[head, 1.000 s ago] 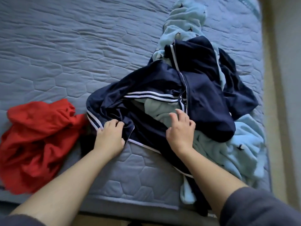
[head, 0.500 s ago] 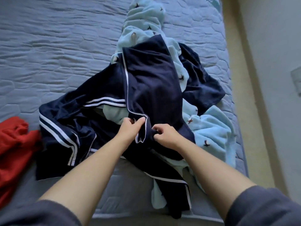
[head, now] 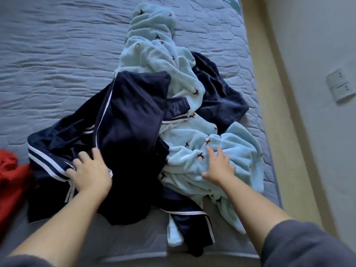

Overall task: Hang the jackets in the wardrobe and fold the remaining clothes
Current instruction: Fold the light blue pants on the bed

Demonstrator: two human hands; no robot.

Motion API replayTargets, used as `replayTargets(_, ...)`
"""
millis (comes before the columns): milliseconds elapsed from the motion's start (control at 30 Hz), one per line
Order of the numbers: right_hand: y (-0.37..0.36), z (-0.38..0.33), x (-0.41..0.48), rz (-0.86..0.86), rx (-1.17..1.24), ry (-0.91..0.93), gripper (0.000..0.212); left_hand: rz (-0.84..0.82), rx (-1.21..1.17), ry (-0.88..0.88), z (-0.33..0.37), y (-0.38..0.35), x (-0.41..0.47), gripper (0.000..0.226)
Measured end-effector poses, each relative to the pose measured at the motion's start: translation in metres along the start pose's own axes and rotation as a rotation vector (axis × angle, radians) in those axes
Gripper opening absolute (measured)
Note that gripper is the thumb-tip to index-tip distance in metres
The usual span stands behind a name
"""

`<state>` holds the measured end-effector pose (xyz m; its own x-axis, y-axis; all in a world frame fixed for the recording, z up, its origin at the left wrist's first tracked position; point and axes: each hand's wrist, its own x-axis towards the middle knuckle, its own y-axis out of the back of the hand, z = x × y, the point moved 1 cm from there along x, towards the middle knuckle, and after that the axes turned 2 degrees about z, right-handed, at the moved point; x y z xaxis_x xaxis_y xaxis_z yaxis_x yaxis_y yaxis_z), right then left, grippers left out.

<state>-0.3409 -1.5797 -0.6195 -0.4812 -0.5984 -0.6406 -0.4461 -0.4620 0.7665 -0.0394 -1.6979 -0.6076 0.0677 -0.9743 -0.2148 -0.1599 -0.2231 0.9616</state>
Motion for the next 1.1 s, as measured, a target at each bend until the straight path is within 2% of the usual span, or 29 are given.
replayTargets(33, -0.006, 0.003, 0.003, -0.039, -0.021, 0.022, 0.093, 0.025, 0.009, -0.129, 0.005, -0.004, -0.008, 0.072)
replayTargets(100, -0.019, 0.006, 0.008, -0.028, -0.08, 0.097, 0.084, 0.047, -0.027, -0.423, 0.03, -0.011, -0.024, 0.091)
replayTargets(167, -0.029, 0.005, 0.01, 0.006, -0.124, 0.15, 0.06, 0.056, -0.105, -0.644, 0.065, -0.017, -0.036, 0.092)
replayTargets(233, -0.029, 0.0, 0.008, -0.055, -0.126, 0.2, 0.039, 0.067, -0.1, -0.846, 0.097, -0.019, -0.044, 0.089)
replayTargets(300, -0.022, -0.006, 0.005, -0.153, -0.06, 0.303, 0.01, -0.01, -0.008, -1.017, 0.118, -0.024, -0.054, 0.086)
replayTargets(333, -0.016, -0.007, 0.005, -0.179, 0.009, 0.346, 0.004, -0.076, 0.037, -1.047, 0.125, -0.026, -0.057, 0.085)
replayTargets(400, -0.002, -0.005, 0.002, -0.191, 0.205, 0.361, 0.023, -0.12, 0.084, -0.997, 0.131, -0.026, -0.058, 0.082)
replayTargets(467, 0.015, 0.0, -0.004, -0.209, 0.422, 0.349, 0.033, -0.054, 0.038, -0.902, 0.134, -0.012, -0.053, 0.056)
replayTargets(567, 0.041, 0.003, -0.02, -0.24, 0.752, 0.351, 0.021, -0.039, -0.16, -0.823, 0.138, 0.023, -0.036, 0.012)
replayTargets(633, 0.06, 0.002, -0.029, -0.194, 0.901, 0.334, 0.008, -0.135, -0.282, -0.754, 0.132, 0.052, -0.028, 0.019)
replayTargets(667, 0.069, 0.002, -0.033, -0.176, 0.897, 0.326, 0.01, -0.182, -0.255, -0.711, 0.127, 0.067, -0.025, 0.027)
replayTargets(733, 0.084, 0.006, -0.041, -0.228, 0.861, 0.289, 0.016, -0.275, -0.055, -0.656, 0.109, 0.092, -0.019, 0.038)
replayTargets(833, 0.092, 0.013, -0.048, -0.334, 0.854, 0.166, 0.013, -0.378, 0.235, -0.523, 0.071, 0.118, -0.017, 0.051)
replayTargets(967, 0.083, 0.003, -0.038, -0.181, 0.7, 0.156, 0.022, -0.4, 0.356, -0.334, 0.047, 0.116, -0.017, 0.052)
replayTargets(1100, 0.063, -0.025, -0.013, -0.15, 0.583, 0.198, 0.02, -0.731, 0.58, -0.14, -0.003, 0.072, -0.016, 0.053)
